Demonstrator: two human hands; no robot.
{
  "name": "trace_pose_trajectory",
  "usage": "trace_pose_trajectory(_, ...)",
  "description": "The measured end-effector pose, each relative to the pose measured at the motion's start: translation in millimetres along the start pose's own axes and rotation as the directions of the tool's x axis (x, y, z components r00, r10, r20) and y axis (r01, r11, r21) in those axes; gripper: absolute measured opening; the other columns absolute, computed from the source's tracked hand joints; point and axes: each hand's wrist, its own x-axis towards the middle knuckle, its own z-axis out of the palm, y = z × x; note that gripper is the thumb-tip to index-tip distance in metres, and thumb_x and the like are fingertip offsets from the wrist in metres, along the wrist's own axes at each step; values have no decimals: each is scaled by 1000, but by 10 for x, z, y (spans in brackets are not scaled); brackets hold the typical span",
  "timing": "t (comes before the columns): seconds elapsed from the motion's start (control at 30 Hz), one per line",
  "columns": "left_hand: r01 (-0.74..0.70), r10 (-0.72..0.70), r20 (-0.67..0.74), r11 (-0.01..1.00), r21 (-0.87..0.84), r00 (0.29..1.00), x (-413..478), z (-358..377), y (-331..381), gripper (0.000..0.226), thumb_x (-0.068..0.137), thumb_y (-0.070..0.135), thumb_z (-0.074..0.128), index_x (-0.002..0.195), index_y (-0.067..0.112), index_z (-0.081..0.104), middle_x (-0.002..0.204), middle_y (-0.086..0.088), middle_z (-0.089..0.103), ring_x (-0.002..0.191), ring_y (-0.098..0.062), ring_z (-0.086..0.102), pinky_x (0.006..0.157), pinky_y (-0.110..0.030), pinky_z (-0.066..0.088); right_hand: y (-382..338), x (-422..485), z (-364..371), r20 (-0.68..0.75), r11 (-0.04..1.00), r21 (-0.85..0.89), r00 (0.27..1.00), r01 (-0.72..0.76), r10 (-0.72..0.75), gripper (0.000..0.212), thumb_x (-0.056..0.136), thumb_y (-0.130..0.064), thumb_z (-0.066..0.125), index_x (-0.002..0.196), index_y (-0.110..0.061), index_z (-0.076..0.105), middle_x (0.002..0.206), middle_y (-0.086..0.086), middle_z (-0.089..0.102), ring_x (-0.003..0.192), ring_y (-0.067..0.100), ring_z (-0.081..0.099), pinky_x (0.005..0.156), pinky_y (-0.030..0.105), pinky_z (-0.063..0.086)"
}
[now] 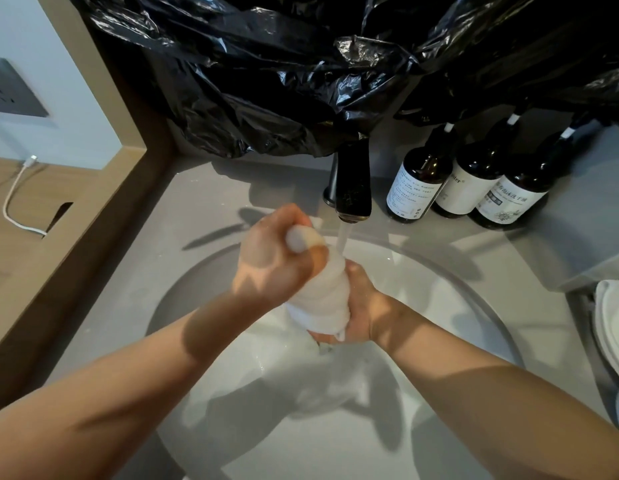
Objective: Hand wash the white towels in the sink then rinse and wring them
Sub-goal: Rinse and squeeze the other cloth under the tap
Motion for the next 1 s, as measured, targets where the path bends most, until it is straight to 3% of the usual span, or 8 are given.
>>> trace_pose_trajectory(0.13,240,-255,2,908,-344,967,-56,104,-204,44,46,47,64,84,32,49,85,16,57,81,-6,54,73,-21,44,24,-17,-116,-98,991,128,995,48,-36,22,79,-34,47,72,-15,56,51,1,52,38,19,54,44,17,46)
trace_pose_trajectory(0.27,415,-369,227,585,-697,901,-92,186,-293,69,42,26,75,106,22,48,109,-11,55,98,-25,57,80,-33,50,111,-57,-290,-83,968,218,990,127,-112,25,81,-35,43,83,-15,59,55,4,57,43,23,59,44,24,50)
trace_pose_trajectory(0.4,500,-280,418,566,-655,864,-169,214,-429,76,67,14,77,134,8,42,127,-15,60,118,-29,58,100,-43,46,164,-204,-427,-38,946,266,983,184,-180,35,81,-38,41,85,-11,63,62,6,63,50,25,64,46,25,52)
trace_pose_trajectory(0.57,628,-608,303,437,-644,734,-160,389,-371,83,58,42,84,129,20,48,123,-12,63,103,-26,66,81,-40,56,226,-196,-526,-251,893,-14,863,449,-438,55,76,-57,48,110,-19,68,109,8,71,99,26,67,90,38,52)
trace_pose_trajectory(0.7,633,-639,326,332,-700,696,-92,479,-255,46,75,49,69,104,14,60,108,-11,66,94,-27,65,88,-42,53,378,-246,-605,-238,821,-122,787,557,-569,58,68,-52,56,112,-15,61,107,8,69,99,24,66,77,35,51)
trace_pose_trajectory(0.83,446,-665,-266,695,-564,698,-50,546,-130,10,81,32,68,81,23,65,85,0,63,79,-19,63,78,-35,54,415,-397,-647,-162,739,-358,742,571,-651,32,79,-30,60,103,-11,53,80,11,56,68,13,56,65,19,44)
trace_pose_trajectory(0.93,664,-640,253,555,-500,725,-37,446,-10,17,81,31,72,90,20,62,102,-13,66,90,-27,65,88,-41,52,305,-451,-529,-11,602,-432,664,671,-748,49,78,-15,69,119,-22,43,100,-12,52,73,-9,55,58,3,41)
trace_pose_trajectory(1.0,708,-641,316,559,-432,700,-25,329,-65,30,79,40,72,98,19,63,102,-14,69,91,-29,67,84,-42,55,276,-409,-350,95,549,-550,700,629,-707,76,72,-25,78,132,-32,33,117,-19,46,98,-4,53,74,5,43)
